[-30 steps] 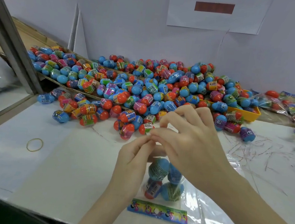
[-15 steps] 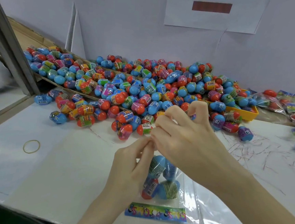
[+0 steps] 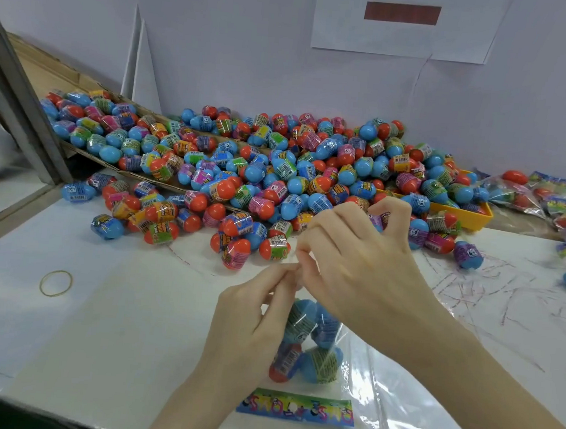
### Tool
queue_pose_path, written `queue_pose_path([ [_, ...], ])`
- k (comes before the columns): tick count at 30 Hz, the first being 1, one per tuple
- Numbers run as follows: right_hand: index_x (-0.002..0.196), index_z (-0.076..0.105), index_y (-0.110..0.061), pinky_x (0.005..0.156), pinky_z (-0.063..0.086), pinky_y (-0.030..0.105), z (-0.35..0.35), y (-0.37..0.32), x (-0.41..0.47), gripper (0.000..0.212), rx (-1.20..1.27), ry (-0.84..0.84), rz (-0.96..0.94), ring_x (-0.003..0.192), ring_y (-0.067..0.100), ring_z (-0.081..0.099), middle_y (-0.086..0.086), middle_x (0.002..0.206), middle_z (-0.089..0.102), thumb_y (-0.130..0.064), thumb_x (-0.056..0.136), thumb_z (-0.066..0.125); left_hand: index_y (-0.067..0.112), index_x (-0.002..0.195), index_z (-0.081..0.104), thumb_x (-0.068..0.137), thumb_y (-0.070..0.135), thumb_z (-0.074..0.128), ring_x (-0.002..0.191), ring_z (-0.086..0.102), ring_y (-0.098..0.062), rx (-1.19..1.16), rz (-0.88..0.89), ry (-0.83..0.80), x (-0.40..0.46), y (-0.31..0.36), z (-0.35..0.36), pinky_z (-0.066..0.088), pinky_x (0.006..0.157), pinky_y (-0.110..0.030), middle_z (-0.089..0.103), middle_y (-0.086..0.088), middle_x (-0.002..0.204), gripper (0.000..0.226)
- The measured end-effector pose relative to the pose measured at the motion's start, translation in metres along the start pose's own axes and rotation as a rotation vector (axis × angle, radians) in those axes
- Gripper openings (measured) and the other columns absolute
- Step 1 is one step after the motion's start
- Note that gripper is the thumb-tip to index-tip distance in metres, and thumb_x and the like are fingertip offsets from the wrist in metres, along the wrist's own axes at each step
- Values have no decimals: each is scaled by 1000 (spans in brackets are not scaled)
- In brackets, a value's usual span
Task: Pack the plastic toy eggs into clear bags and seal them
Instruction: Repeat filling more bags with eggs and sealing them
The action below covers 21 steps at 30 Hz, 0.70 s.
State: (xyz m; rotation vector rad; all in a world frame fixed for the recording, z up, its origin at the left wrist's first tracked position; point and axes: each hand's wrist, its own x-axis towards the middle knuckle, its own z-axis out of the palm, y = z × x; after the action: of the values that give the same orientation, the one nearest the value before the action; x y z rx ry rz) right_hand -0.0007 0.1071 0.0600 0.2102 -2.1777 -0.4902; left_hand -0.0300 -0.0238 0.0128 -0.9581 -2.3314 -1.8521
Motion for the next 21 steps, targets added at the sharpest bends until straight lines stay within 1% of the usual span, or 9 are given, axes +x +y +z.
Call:
queue_pose_path([
  [3, 67, 60, -17, 77, 33, 40, 1, -3, -1, 29, 1, -6, 61, 70, 18, 59, -4, 70, 59, -19, 90, 43, 48, 81, 60, 80, 53, 36, 72, 61, -22, -17, -22, 24, 0, 1, 1, 52, 68, -49, 65, -2, 79, 25],
  [6, 66, 60, -17, 80, 32, 40, 3, -8, -3, 27, 30, -9, 144, 71, 18, 60, -3, 70, 60, -19, 88, 44, 47, 81, 62, 86, 42, 42, 72, 63, -21, -14, -44, 23, 1, 2, 1, 52, 67, -48, 67, 0, 80, 21],
  [8, 67, 60, -16, 81, 32, 40, 5, -10, -4, 25, 44, -25, 209, 72, 19, 60, -2, 71, 60, -20, 87, 45, 44, 85, 61, 88, 33, 40, 74, 65, -15, 2, -45, 13, 0, 0, 1, 54, 69, -43, 68, 9, 82, 24],
  [11, 73, 61, -12, 80, 31, 40, 6, 0, -5, 26, 142, -87, 347, 74, 23, 59, 2, 74, 62, -22, 88, 42, 40, 91, 62, 95, 25, 42, 85, 66, -1, -51, -87, 7, -2, 0, 1, 55, 73, -24, 69, 20, 92, 26],
  [13, 77, 63, -12, 81, 31, 39, 3, 9, -6, 26, 300, -81, 423, 79, 23, 58, 1, 80, 64, -24, 88, 43, 33, 92, 66, 95, 16, 43, 85, 67, -2, -141, -144, 36, 0, -3, -1, 54, 72, -19, 70, 19, 94, 28],
  [14, 78, 64, -13, 81, 29, 37, 0, 12, -6, 25, 364, -54, 439, 83, 19, 57, 0, 82, 64, -26, 88, 45, 30, 91, 67, 93, 14, 43, 84, 67, -3, -166, -159, 48, 1, -3, -2, 54, 72, -19, 70, 17, 93, 28],
  [17, 83, 69, -19, 80, 24, 35, -8, 12, -8, 19, 463, 29, 367, 90, 12, 49, -5, 86, 64, -31, 86, 53, 27, 86, 68, 92, 10, 45, 81, 68, -6, -233, -166, 50, 4, -1, -1, 53, 71, -18, 72, 13, 89, 29],
  [19, 85, 71, -24, 78, 23, 36, -11, 9, -9, 16, 456, 20, 257, 93, 14, 48, -7, 87, 65, -34, 84, 58, 33, 82, 69, 94, 11, 47, 79, 68, -5, -228, -143, 45, 3, 0, 1, 52, 69, -16, 72, 13, 84, 33],
  [21, 82, 73, -28, 78, 23, 38, -10, 8, -9, 13, 411, -15, 190, 95, 17, 47, -7, 88, 65, -34, 82, 61, 38, 78, 69, 91, 20, 48, 79, 68, -4, -192, -111, 33, 2, 0, 2, 52, 69, -16, 72, 15, 81, 31],
])
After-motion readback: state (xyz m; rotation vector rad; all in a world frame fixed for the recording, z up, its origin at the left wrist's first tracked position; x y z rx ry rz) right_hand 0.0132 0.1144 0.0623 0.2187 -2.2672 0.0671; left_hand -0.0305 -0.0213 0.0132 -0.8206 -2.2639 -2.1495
